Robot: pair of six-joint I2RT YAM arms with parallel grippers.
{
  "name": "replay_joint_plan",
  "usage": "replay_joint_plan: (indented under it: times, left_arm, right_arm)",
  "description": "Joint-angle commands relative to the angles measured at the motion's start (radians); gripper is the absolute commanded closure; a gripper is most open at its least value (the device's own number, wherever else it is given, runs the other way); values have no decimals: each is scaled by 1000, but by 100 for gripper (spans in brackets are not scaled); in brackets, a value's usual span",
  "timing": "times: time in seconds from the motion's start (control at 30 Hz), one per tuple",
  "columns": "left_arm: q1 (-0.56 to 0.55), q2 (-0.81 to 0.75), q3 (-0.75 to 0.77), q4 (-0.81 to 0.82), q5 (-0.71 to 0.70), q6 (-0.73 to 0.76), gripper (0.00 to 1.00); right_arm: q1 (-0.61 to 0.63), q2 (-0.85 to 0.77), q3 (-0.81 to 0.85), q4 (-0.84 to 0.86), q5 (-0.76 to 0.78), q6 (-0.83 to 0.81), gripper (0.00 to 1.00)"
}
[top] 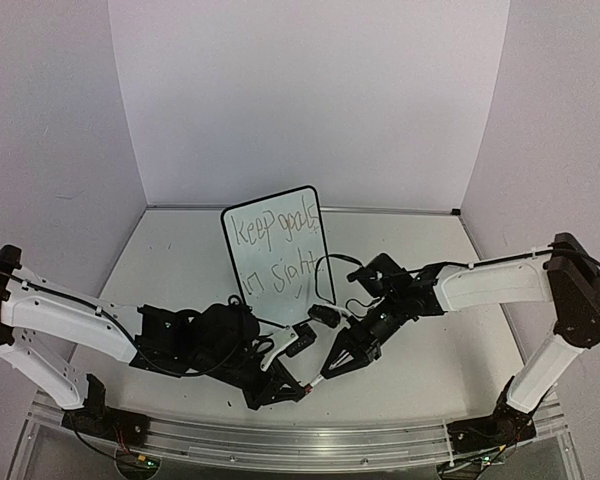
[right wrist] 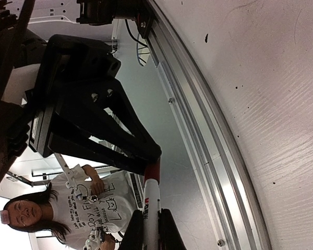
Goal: Write a sentence on the whiteboard
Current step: Insert the whiteboard marker without the cap into the pen cap.
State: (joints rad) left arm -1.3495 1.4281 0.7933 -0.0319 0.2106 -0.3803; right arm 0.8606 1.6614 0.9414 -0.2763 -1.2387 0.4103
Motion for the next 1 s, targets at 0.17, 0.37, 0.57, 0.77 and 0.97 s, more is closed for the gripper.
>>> replay_joint_plan:
  times: [0.17, 0.37, 0.57, 0.77, 0.97]
  left_arm:
    - [7, -13, 90, 147, 2, 24, 100]
    - [16, -6, 92, 164, 40, 14, 100]
    - [27, -28, 75, 208, 21, 5, 100]
    - [43, -35, 71, 263, 20, -2, 100]
    - [56, -22, 78, 290, 48, -8, 100]
  right_arm:
    - [25, -11, 41, -4, -79, -48, 100]
    - [25, -38, 37, -4, -108, -72, 100]
    - [25, -62, 39, -3, -112, -80, 100]
    - [27, -65, 40, -3, -116, -80, 100]
    - [33, -74, 43, -3, -121, -89, 100]
